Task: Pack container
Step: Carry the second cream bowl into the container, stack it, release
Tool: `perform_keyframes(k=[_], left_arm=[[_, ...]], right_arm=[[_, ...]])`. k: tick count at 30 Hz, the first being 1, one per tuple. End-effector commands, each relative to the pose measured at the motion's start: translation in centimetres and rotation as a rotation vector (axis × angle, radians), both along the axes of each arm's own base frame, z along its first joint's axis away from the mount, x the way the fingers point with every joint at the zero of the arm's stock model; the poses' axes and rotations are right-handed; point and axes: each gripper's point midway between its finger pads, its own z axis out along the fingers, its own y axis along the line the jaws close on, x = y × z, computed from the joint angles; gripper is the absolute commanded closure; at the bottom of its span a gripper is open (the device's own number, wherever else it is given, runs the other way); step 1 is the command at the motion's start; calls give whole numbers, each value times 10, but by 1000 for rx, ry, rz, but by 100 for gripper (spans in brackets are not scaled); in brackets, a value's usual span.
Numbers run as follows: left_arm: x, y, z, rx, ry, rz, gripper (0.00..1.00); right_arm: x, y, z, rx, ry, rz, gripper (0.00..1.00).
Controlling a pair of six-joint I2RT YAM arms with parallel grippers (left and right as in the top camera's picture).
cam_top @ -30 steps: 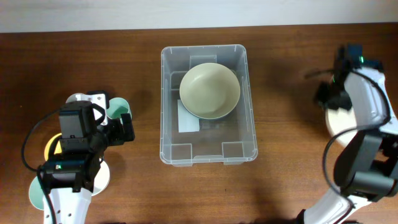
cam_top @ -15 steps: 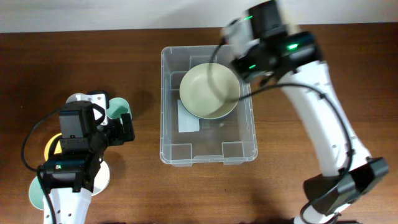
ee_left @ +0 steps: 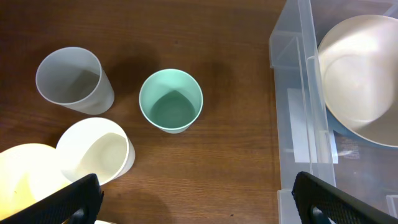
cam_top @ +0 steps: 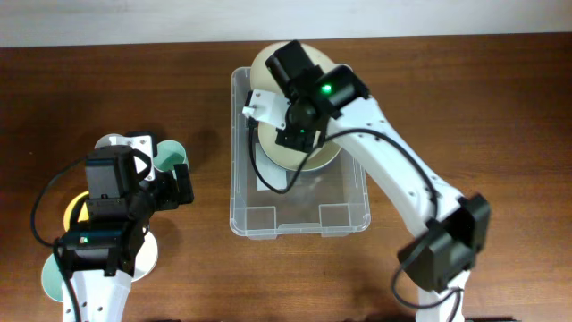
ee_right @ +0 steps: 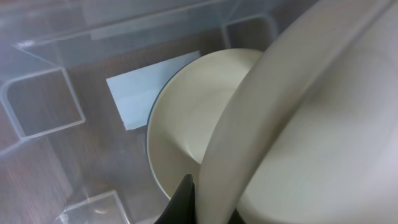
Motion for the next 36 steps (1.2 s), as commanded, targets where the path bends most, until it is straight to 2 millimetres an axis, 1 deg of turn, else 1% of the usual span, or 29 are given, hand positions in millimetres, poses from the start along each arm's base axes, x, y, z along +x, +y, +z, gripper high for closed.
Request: perform_keyframes(k=[1, 6, 7, 8, 10, 13, 16, 19, 23, 24, 26, 27, 28, 29, 30, 31, 33, 34, 36], left_arm=[[2, -2, 7, -17, -15, 1, 0], [2, -2, 7, -17, -15, 1, 0], [2, -2, 7, -17, -15, 1, 0], [2, -2, 7, -17, -15, 1, 0], [2, -2, 7, -17, -15, 1, 0], [2, -2, 7, -17, -15, 0, 0], [2, -2, 7, -17, -15, 0, 0], [2, -2, 7, -17, -15, 0, 0], [2, -2, 7, -17, -15, 0, 0], [2, -2, 7, -17, -15, 1, 0], [2, -2, 7, -17, -15, 1, 0], [2, -2, 7, -17, -15, 1, 0], [2, -2, 7, -17, -15, 1, 0], [2, -2, 7, -17, -15, 1, 0], [2, -2, 7, -17, -15, 1, 0], [2, -2, 7, -17, -15, 1, 0], [2, -2, 7, -17, -16, 1, 0], [2, -2, 7, -17, -17, 1, 0], [2, -2, 7, -17, -15, 0, 0]], right_arm=[[0, 7, -21, -5, 51, 28, 96], [2, 8, -39, -22, 86, 20, 94], [2, 8, -39, -22, 86, 20, 90], [2, 8, -39, -22, 86, 20, 82], [2, 8, -39, -23, 86, 20, 76], [1, 7, -38, -24, 87, 19, 71], [1, 5, -27, -9, 73, -23, 71], [4, -5, -2, -7, 6, -81, 71], [10, -33, 64, 38, -164, -230, 71], [15, -44, 86, 79, -217, -314, 71], [25, -68, 120, 183, -290, -485, 70], [30, -84, 137, 251, -316, -583, 63], [35, -102, 151, 317, -330, -690, 48], [38, -123, 160, 375, -333, -801, 29], [40, -139, 165, 416, -323, -877, 14], [41, -154, 165, 451, -297, -933, 1], [41, -179, 159, 473, -237, -983, 1], [40, -193, 152, 471, -201, -1014, 1], [29, -227, 138, 472, -109, -1139, 1]])
